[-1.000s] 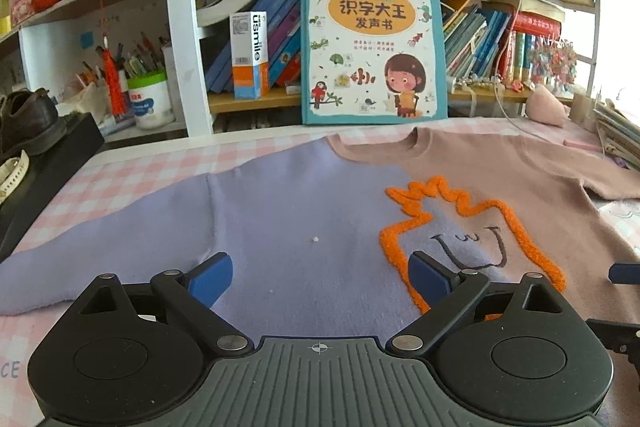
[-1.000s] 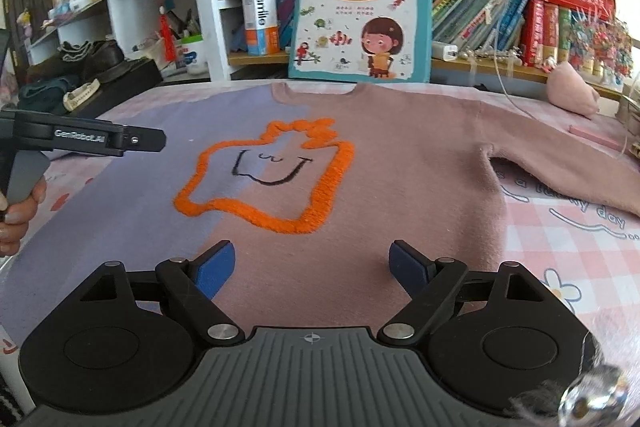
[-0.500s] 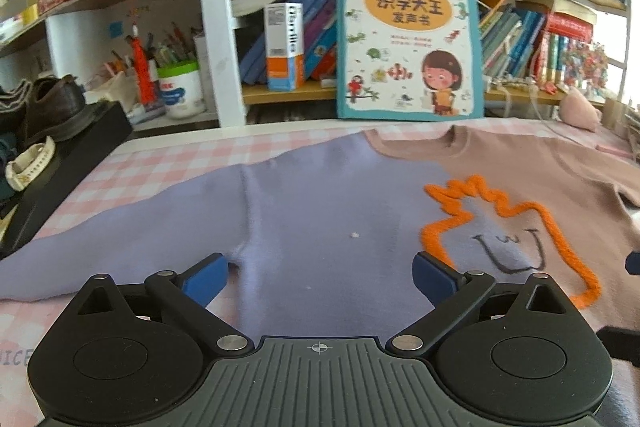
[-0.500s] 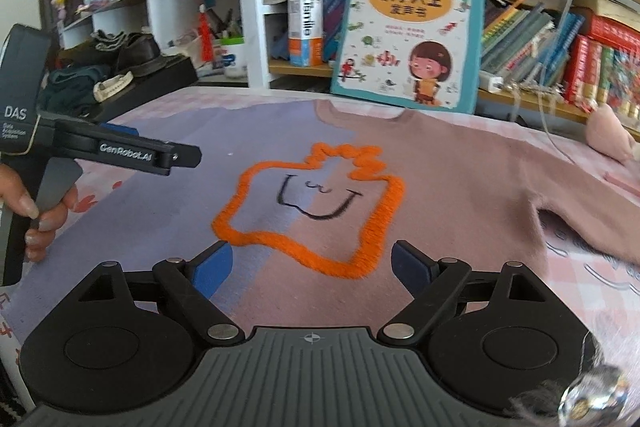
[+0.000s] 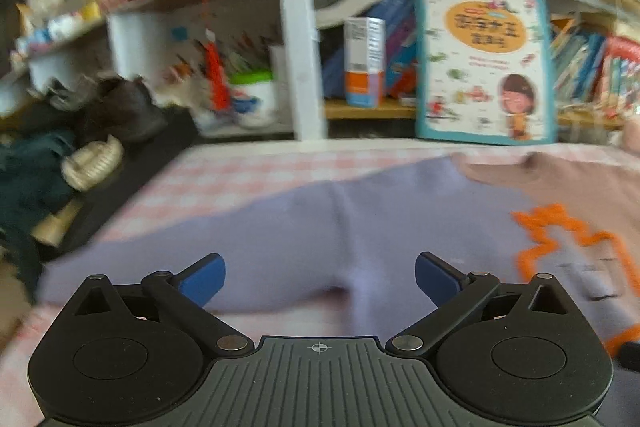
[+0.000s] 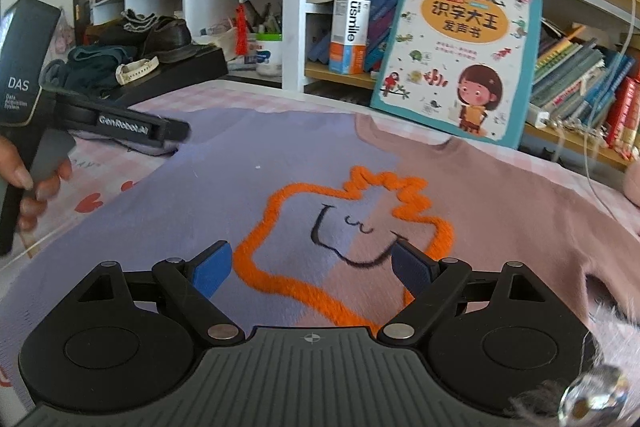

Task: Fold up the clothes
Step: 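Open both tools and move the left tool toward the lavender sleeve cuff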

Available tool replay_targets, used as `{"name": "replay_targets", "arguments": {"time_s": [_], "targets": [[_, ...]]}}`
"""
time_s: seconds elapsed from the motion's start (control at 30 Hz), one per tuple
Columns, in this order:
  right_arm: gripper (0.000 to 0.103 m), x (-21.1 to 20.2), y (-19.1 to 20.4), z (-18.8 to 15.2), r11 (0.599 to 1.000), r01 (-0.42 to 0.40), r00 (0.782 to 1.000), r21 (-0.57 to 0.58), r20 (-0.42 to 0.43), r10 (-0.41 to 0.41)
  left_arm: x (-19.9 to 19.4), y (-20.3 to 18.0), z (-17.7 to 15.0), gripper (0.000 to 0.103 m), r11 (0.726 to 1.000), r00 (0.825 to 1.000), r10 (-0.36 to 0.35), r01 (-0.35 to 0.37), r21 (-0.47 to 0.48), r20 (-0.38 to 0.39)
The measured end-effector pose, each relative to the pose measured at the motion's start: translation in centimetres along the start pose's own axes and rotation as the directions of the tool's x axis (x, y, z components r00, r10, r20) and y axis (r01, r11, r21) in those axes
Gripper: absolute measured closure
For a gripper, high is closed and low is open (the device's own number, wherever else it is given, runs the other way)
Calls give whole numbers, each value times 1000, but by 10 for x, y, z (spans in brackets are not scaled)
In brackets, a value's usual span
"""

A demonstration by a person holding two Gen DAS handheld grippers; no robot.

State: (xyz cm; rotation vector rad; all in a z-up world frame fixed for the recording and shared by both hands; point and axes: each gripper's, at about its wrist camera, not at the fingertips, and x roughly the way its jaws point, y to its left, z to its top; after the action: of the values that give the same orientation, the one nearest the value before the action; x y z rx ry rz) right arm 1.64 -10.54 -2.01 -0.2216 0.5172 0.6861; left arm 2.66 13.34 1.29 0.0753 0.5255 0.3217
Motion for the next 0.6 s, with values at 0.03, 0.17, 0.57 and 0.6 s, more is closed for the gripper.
{"name": "replay_targets", "arguments": {"time_s": [0.03,0.17,0.57,0.6], "targets": [[17,3,1,1,1000,0,1000,-6,-2,0,0,5,1,0,999,999,36,-36,5,8],[17,10,4,3,1000,-8,1000,-15,-9,8,3,31,4,0,990,991,136,-136,-24,16],[17,18,8,-1,1000,-17,999,-3,-34,17,15,81,-9,0,949,969,244,-249,-192,-46],[17,17,7,-2,1000,-17,999,3,-33,17,16,81,-10,0,947,965,259,-263,-184,-43]]}}
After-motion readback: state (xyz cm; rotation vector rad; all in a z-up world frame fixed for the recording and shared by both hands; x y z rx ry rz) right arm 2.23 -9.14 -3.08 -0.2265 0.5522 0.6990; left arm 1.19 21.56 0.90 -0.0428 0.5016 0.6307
